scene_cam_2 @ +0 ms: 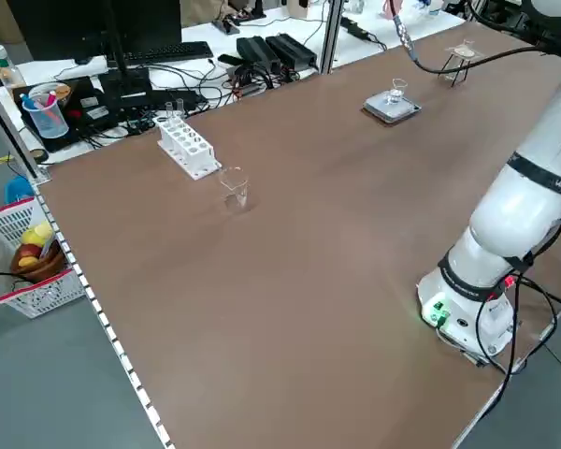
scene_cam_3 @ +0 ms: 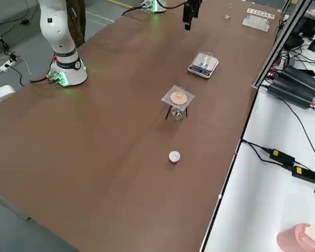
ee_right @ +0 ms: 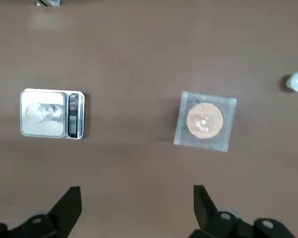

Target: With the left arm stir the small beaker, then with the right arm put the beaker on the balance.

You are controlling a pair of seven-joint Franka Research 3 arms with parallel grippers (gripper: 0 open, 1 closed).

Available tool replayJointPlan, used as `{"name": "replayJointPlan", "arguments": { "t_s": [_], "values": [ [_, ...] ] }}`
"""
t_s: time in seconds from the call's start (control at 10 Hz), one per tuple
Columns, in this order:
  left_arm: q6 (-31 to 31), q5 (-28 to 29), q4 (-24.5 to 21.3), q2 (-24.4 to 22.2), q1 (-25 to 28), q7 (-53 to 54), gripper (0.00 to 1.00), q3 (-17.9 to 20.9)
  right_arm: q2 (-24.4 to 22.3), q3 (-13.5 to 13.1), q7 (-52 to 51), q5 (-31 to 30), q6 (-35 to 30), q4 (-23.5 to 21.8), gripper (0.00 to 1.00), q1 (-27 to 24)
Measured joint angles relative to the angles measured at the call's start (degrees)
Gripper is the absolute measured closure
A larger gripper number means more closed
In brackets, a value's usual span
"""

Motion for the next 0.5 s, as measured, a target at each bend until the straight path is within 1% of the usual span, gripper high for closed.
{"name": "replayJointPlan", "arguments": {
  "t_s": [0.1,0.2,0.3,0.4,0.5],
  "values": [
    [0.0,0.0,0.0,0.0,0.0,0.0,0.00,0.0,-0.4,0.8,0.2,0.0,-2.1,1.8,0.00,-1.9],
    [0.0,0.0,0.0,0.0,0.0,0.0,0.00,0.0,-1.3,3.9,0.2,-0.7,-3.6,2.7,0.00,-6.1],
    [0.0,0.0,0.0,0.0,-0.1,0.0,0.00,0.0,-2.5,8.8,0.2,-2.3,-4.7,2.8,0.00,-11.6],
    [0.0,0.0,0.0,0.0,-0.1,0.0,0.00,-0.1,-3.6,12.9,0.3,-3.4,-5.8,2.8,0.00,-16.0],
    [0.0,0.0,0.0,0.0,-0.1,0.0,0.00,-0.1,-4.6,16.0,0.5,-3.8,-6.7,2.8,0.00,-19.6]
  ]
}}
